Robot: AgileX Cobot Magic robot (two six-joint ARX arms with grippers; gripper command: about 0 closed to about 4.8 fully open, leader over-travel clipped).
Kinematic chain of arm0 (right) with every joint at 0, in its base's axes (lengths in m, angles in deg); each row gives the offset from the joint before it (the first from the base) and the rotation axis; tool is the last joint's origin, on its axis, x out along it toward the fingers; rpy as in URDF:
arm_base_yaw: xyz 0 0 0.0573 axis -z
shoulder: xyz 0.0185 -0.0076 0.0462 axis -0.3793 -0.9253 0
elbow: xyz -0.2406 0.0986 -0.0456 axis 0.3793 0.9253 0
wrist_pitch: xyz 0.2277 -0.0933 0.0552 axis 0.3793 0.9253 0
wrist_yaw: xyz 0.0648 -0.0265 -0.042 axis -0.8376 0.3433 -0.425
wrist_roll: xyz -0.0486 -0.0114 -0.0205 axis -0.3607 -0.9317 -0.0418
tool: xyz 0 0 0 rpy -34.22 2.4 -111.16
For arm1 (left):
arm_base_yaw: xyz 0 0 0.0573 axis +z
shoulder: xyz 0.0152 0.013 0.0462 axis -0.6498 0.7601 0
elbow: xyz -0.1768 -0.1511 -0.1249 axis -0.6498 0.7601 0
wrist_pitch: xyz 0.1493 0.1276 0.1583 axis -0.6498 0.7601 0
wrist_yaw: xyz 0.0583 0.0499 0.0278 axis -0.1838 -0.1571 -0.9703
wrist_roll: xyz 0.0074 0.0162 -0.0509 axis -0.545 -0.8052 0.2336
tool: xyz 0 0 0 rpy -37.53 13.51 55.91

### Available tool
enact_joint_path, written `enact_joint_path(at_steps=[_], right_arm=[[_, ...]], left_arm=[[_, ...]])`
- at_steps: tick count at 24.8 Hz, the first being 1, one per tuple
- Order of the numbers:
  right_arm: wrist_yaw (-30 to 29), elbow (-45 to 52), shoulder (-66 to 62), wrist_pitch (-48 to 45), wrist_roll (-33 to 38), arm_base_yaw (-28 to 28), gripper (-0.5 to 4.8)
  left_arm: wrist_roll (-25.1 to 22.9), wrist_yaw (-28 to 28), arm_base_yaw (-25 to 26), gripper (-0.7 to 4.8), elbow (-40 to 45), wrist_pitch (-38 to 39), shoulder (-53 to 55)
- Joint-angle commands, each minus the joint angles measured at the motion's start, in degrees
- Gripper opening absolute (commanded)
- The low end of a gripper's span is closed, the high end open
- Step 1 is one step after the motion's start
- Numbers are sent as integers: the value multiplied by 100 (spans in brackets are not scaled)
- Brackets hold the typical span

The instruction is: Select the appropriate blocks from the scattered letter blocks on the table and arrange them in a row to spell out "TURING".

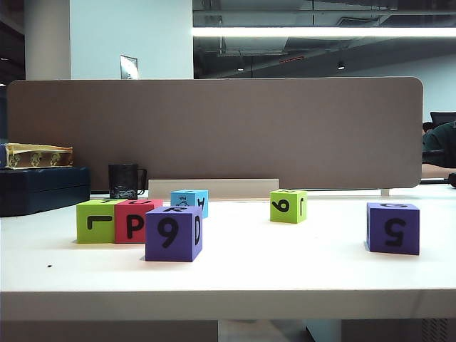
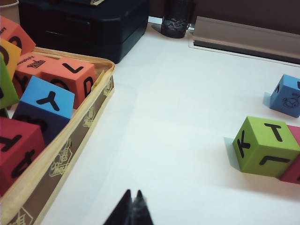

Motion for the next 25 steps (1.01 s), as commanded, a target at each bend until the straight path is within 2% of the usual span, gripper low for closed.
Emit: enact_joint_path(at_steps=[1, 9, 14, 18, 25], right_arm=[[26, 31, 46, -28, -7, -9, -1], [28, 31, 46, -28, 94, -9, -1], [26, 26, 44, -24, 216, -11, -1], [-17, 24, 44, -24, 568, -11, -1], [-87, 11, 44, -33, 789, -31, -2]], left_arm=[[20, 48, 2, -5, 2, 35, 4], [24, 332, 2, -6, 2, 44, 4], [494, 479, 0, -5, 0, 39, 4], [509, 538, 0, -6, 0, 39, 4], [509, 538, 0, -6, 0, 39, 4]])
